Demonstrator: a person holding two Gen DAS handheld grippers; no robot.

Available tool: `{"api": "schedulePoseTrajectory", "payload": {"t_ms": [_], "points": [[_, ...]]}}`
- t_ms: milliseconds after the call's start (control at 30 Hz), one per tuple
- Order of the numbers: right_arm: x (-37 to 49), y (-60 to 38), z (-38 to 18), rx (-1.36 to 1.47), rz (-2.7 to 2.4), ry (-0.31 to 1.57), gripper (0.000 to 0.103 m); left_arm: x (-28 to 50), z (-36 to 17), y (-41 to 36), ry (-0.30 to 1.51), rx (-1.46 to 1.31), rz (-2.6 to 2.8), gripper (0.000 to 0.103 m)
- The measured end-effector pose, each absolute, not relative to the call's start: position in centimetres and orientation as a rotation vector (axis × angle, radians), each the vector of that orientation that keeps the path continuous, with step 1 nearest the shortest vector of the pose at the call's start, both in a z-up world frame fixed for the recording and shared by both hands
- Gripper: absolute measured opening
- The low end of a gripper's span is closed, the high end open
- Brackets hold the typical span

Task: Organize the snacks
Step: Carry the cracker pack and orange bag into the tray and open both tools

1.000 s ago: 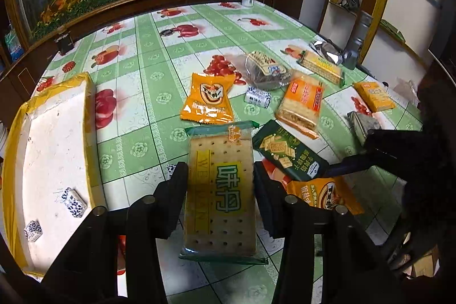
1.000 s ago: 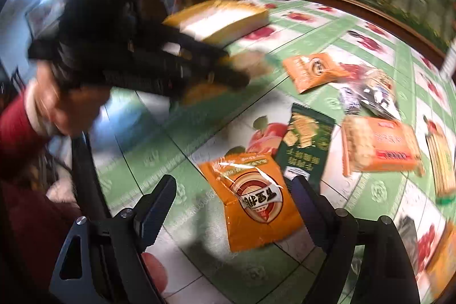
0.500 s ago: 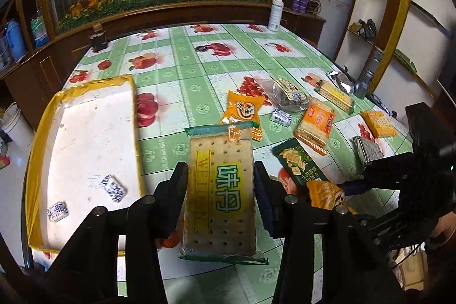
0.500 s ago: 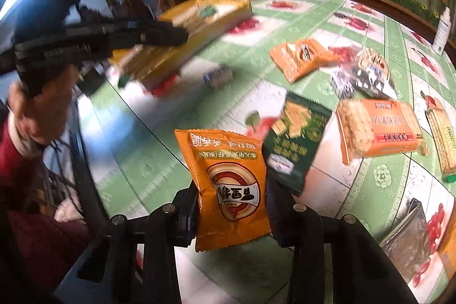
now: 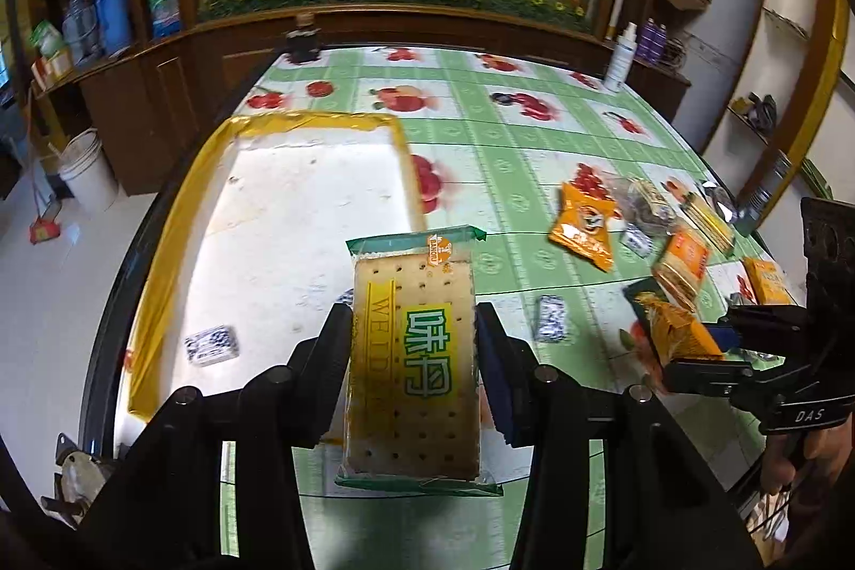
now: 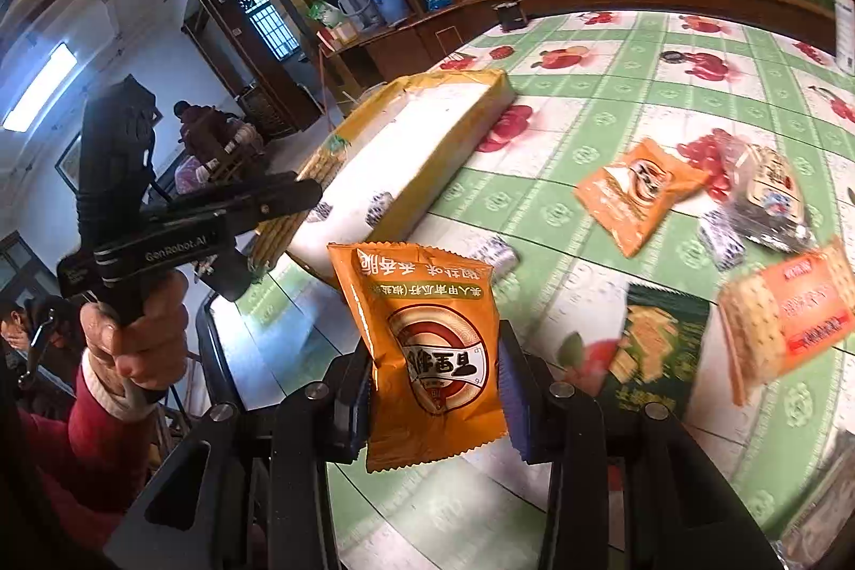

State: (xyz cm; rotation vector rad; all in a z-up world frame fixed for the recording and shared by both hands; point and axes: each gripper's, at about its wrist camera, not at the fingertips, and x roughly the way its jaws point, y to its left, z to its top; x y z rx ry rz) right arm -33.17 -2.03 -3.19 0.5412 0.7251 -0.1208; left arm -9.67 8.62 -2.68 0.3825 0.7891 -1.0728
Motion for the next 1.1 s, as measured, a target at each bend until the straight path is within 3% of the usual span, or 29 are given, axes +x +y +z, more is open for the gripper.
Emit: {"api": "schedulePoseTrajectory", "payload": {"t_ms": [533,867,933,1000,1067,1100], "points": [[-20.3,-2.6,-2.8,0.632,-0.018,0.660,0.040,-2.8,-4.6,11.3,0.868,0.298,-0.876,0.044],[-10.3,-2.6,-5.9,0.551,-0.042,0.779,0.041,-1.1,-6.3,9.5,0.888,0.337,-0.828,0.044],[-9.5,-2.7,-6.4,0.549,-0.039,0.795,0.043,-0.8,-6.6,9.5,0.902,0.341,-0.813,0.044],[-9.3,-2.4,-6.0,0.523,-0.056,0.801,0.048,-0.5,-6.7,9.7,0.912,0.332,-0.799,0.056],[-9.7,-2.2,-5.4,0.506,-0.070,0.787,0.068,-0.3,-6.5,10.1,0.907,0.322,-0.779,0.063],[-9.9,-2.3,-5.1,0.498,-0.077,0.778,0.069,-0.2,-6.3,10.2,0.902,0.314,-0.777,0.063]]}}
